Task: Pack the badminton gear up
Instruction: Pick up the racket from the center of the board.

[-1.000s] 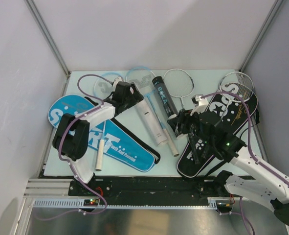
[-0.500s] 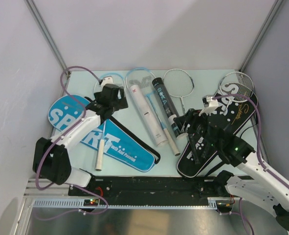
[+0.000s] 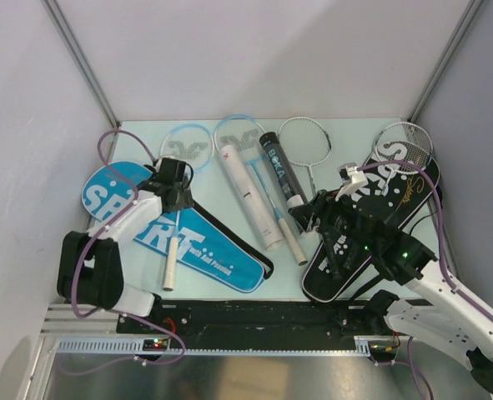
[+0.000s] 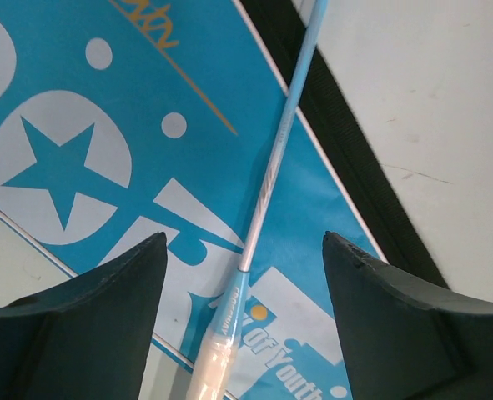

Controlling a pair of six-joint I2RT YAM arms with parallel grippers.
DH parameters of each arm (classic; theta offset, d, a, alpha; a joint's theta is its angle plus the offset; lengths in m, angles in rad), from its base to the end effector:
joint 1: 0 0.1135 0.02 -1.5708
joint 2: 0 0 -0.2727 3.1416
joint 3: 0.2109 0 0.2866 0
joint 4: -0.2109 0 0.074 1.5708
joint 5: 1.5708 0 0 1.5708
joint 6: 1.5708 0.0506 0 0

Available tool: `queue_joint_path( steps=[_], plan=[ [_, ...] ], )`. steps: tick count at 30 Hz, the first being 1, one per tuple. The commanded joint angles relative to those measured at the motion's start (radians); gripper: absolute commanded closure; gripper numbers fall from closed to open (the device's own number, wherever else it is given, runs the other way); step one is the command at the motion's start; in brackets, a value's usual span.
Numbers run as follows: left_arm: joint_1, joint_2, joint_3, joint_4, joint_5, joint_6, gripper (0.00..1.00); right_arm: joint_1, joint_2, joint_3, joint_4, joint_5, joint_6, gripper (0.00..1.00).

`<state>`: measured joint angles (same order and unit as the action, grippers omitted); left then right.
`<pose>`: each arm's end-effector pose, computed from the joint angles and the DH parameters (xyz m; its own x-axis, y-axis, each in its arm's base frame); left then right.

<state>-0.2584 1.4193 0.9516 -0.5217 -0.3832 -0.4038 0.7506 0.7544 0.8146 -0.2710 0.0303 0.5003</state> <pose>0.3166 -0.0641 0.2092 -0.7581 -0.1766 -0.6278 -0.2821 0.9567 0.0715 0.1614 0.1484 0.3509 -0.4509 0.2351 -0.8611 -0.5058 0.7276 0.4635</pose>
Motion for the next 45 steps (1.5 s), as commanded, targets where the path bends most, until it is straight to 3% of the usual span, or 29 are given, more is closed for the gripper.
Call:
queue_joint_path(
  steps=[1,5,9,22,30,33,39,45],
  plan=[
    [0.026,0.095,0.024,0.005,0.021,-0.019,0.23,-0.003,-0.028,0.001,0.024,-0.066,-0.025,0.36],
    [0.034,0.214,0.069,0.005,0.025,-0.017,0.28,-0.003,-0.043,0.001,0.003,-0.066,-0.045,0.36],
    [0.049,0.271,0.094,0.005,0.040,-0.021,0.46,-0.003,-0.058,0.001,-0.008,-0.057,-0.062,0.35],
    [0.066,0.321,0.137,0.005,0.175,-0.005,0.62,-0.003,-0.077,-0.024,0.019,-0.072,-0.006,0.35],
    [0.076,0.226,0.119,0.007,0.195,-0.019,0.97,-0.003,-0.068,-0.024,0.046,-0.084,0.069,0.36],
    [0.077,0.145,0.123,0.006,0.204,-0.035,0.99,-0.002,-0.041,-0.027,0.061,-0.091,0.107,0.36],
    [0.077,-0.006,0.110,0.037,0.240,-0.125,1.00,0.032,0.068,-0.038,0.124,-0.061,0.204,0.26],
    [0.077,-0.143,0.034,0.154,0.273,-0.293,1.00,0.097,0.258,-0.036,0.320,-0.063,0.307,0.24]
  ],
)
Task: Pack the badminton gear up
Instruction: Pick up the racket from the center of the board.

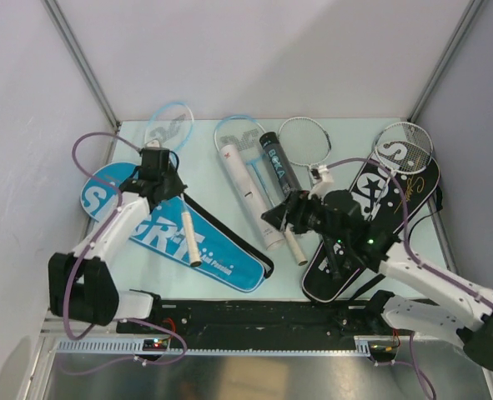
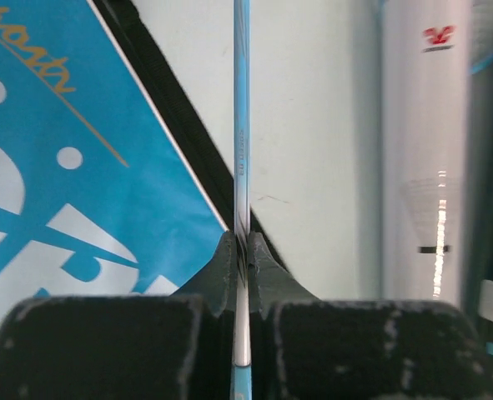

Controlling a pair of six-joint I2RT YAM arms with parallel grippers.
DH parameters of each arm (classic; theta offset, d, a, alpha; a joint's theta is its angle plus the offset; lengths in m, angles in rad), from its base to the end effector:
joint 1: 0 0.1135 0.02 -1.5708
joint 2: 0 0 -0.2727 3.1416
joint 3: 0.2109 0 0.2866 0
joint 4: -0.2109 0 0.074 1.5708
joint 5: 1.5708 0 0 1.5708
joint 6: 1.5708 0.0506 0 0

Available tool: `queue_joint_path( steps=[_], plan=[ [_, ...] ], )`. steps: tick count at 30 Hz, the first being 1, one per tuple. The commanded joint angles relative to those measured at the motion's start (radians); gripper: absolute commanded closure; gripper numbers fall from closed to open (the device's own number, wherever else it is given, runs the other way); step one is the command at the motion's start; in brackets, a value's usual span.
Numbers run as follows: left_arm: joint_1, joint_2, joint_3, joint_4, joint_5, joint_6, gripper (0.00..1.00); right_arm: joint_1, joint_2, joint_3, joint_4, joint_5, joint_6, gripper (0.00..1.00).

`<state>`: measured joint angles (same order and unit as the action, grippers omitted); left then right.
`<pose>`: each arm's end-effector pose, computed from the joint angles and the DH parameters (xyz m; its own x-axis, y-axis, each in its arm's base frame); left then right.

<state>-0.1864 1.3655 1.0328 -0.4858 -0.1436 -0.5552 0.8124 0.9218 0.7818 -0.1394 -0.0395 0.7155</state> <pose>0.3292 -0.0547 0.2551 -0.6557 -0.4072 -0.6358 -0.3040 0.9132 -0.2714 0.1779 0.1907 0.3167 -0.6361 0.2816 -0.7183 -0.4428 0.6292 0.6388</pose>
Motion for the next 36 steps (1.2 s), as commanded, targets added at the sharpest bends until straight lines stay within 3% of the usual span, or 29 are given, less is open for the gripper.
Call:
queue_joint_path(
  steps=[1,10,21,26,36],
  plan=[
    [0.003,-0.110,-0.064,0.148,0.042,-0.172,1.00,0.046,0.134,0.002,0.225,-0.001,0.101,0.24],
    [-0.026,-0.205,-0.308,0.520,0.013,-0.363,1.00,0.088,0.503,0.168,0.388,-0.115,0.008,0.21],
    [-0.082,-0.299,-0.478,0.764,-0.071,-0.424,1.00,0.116,0.741,0.290,0.444,-0.269,-0.071,0.27],
    [-0.134,-0.361,-0.517,0.817,-0.131,-0.366,1.00,0.133,0.771,0.309,0.438,-0.247,-0.079,0.29],
    [-0.184,-0.534,-0.667,1.017,-0.108,-0.287,1.00,0.132,0.760,0.317,0.334,-0.229,-0.150,0.36]
  ],
)
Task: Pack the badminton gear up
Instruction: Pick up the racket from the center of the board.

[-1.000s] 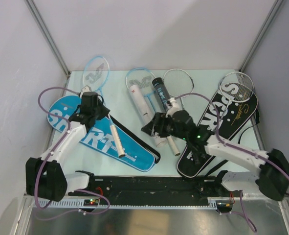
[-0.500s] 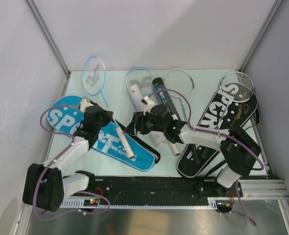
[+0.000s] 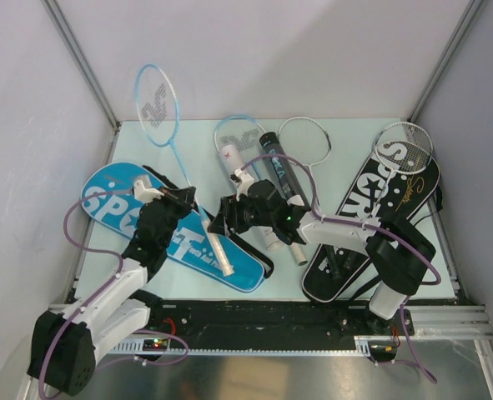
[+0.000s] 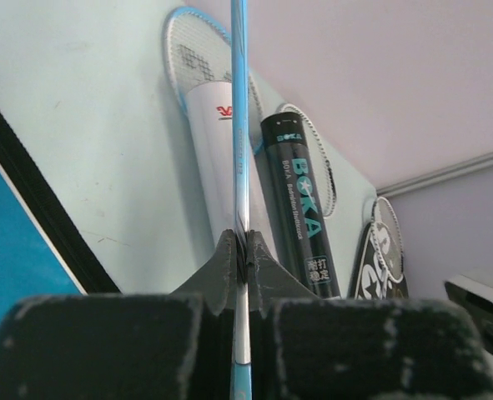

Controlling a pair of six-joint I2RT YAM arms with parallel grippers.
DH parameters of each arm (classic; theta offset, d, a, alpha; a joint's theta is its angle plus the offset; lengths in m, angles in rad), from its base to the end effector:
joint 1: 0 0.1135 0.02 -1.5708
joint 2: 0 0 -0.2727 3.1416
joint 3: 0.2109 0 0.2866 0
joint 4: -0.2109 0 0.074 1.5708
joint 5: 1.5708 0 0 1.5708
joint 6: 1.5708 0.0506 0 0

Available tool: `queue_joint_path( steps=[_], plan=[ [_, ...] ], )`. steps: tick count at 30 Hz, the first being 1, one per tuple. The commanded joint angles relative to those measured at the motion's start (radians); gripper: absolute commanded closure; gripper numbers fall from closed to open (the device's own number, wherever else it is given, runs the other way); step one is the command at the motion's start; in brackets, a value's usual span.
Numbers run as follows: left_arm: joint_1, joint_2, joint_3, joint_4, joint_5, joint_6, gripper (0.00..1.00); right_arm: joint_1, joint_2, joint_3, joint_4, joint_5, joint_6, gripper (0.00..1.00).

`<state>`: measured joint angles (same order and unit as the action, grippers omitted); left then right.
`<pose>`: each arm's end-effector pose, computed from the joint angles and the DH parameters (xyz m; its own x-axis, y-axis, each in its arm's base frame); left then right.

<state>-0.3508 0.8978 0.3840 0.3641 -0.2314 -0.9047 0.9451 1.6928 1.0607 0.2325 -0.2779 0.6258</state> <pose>0.2345 -0.0734 0.2229 -0.1821 -0.7483 -0.6379 -0.0350 0.6533 -0.7563 0.2393 0.3548 0.2193 -0.7279 -0.0457 -0.6841 -0.6182 0.4752 0.6261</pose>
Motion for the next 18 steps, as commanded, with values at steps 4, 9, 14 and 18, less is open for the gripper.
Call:
queue_joint_path(
  steps=[4,9,14,18],
  plan=[
    [-0.026,-0.119,-0.047,0.200,0.011,0.067,1.00,-0.006,-0.027,0.038,-0.041,-0.011,-0.099,0.39],
    [-0.037,-0.181,-0.101,0.343,0.037,0.058,1.00,-0.020,-0.070,0.038,-0.050,-0.081,-0.109,0.46],
    [-0.038,-0.188,-0.109,0.394,0.105,0.028,1.00,-0.033,-0.104,0.036,-0.083,-0.152,-0.138,0.45],
    [-0.037,-0.199,-0.115,0.396,0.125,-0.002,1.00,-0.052,-0.126,0.024,-0.119,-0.162,-0.209,0.40]
  ],
)
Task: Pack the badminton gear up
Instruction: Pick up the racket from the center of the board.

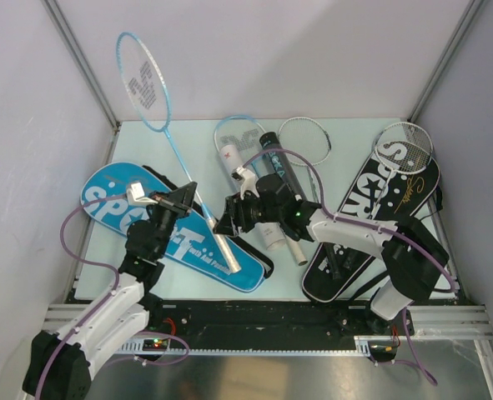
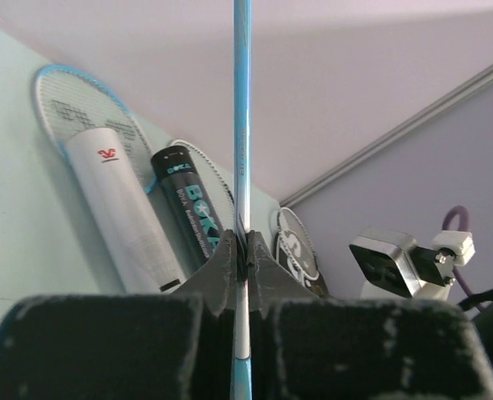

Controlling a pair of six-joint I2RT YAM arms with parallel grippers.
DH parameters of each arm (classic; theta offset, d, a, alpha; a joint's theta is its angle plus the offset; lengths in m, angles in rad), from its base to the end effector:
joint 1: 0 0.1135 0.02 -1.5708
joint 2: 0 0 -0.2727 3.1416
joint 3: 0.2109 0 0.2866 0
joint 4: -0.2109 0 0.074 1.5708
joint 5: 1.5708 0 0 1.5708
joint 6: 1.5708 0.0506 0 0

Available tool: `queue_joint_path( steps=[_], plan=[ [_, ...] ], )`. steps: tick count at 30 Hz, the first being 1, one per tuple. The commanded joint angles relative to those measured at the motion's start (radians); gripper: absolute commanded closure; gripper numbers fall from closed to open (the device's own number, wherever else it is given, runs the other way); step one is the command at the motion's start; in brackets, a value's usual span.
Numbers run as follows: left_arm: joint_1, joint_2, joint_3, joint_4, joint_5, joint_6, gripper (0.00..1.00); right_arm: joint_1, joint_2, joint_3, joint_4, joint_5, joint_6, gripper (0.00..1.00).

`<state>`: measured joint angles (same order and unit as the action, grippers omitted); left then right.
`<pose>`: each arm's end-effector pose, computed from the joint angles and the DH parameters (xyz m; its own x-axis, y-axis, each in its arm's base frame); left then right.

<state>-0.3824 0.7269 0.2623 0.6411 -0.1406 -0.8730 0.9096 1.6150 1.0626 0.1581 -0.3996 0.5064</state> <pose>0.2029 -0.0740 0.2446 -0.0804 -0.7854 -0.6137 0.2800 0.5731 -0.7702 0.2384 0.3384 0.2436 -0.6659 -0.1283 -0.7349 -0.7143 0.3938 0.5785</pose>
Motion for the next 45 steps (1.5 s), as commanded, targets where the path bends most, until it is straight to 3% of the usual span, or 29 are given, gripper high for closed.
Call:
queue_joint_path(
  steps=[1,7,20,28,30,31,39,45],
  plan=[
    [-0.006,-0.033,0.006,0.120,0.033,-0.037,1.00,-0.022,-0.054,0.020,-0.053,-0.050,-0.109,0.39],
    [-0.013,-0.015,0.000,0.202,0.038,-0.020,1.00,-0.026,-0.065,0.018,-0.038,-0.194,-0.108,0.38],
    [-0.080,0.093,-0.024,0.340,0.054,-0.034,1.00,-0.009,-0.061,0.019,0.058,-0.202,0.130,0.43],
    [-0.085,0.082,-0.044,0.340,0.012,-0.009,0.99,-0.033,-0.056,0.006,0.005,-0.099,0.159,0.94],
    [-0.085,0.082,-0.047,0.331,0.011,0.007,0.98,-0.040,-0.064,-0.005,0.010,-0.104,0.157,0.99],
    [-0.085,0.083,-0.048,0.325,0.016,0.015,0.96,-0.041,-0.070,-0.010,0.009,-0.105,0.148,0.99],
    [-0.083,0.084,-0.015,0.197,0.056,0.068,0.51,-0.061,-0.101,-0.022,-0.071,-0.225,0.010,1.00],
    [-0.063,0.084,0.002,0.101,0.006,0.078,0.37,-0.059,-0.142,-0.056,-0.128,-0.310,-0.074,1.00]
  ],
)
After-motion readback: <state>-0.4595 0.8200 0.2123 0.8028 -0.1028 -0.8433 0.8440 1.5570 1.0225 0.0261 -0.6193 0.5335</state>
